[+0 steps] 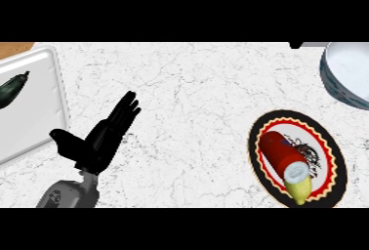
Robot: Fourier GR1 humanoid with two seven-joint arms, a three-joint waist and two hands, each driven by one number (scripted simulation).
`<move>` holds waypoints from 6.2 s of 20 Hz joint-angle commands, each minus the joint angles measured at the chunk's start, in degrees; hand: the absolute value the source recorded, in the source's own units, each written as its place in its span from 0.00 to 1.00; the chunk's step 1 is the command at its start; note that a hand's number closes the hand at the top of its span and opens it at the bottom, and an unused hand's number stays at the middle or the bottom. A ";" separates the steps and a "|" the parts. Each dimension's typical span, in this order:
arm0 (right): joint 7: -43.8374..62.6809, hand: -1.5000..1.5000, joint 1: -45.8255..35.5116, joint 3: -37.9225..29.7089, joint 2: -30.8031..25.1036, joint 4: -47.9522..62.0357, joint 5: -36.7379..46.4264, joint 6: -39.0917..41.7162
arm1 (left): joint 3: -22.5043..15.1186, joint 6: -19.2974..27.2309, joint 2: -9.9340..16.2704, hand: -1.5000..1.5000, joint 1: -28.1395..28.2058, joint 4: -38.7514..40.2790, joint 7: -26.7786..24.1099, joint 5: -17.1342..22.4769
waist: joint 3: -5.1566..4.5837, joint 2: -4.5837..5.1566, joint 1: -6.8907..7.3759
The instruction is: Pick the lemon from the plate and place it in the bowl
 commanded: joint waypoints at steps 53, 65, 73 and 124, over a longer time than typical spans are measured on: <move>22.62 1.00 -45.20 -7.57 -0.04 30.67 17.79 7.94 | 10.47 -7.18 -7.29 0.50 -1.55 1.95 4.48 -6.58 | 0.22 -1.07 -1.53; 8.48 1.00 -58.42 -8.17 -15.48 28.22 -1.98 54.21 | 7.98 -8.25 -8.04 0.50 1.43 -0.54 3.85 -7.02 | 0.11 -0.76 0.50; 13.80 1.00 -72.92 -13.94 -15.46 12.77 -7.07 68.47 | 7.54 -6.72 -8.84 0.50 3.55 0.18 1.47 -10.34 | 0.17 -1.34 -1.71; -24.30 0.00 -107.64 -48.84 -40.99 102.36 -8.47 32.77 | 8.73 -10.40 -9.97 0.50 1.31 -2.31 5.29 -9.44 | 0.53 0.35 2.56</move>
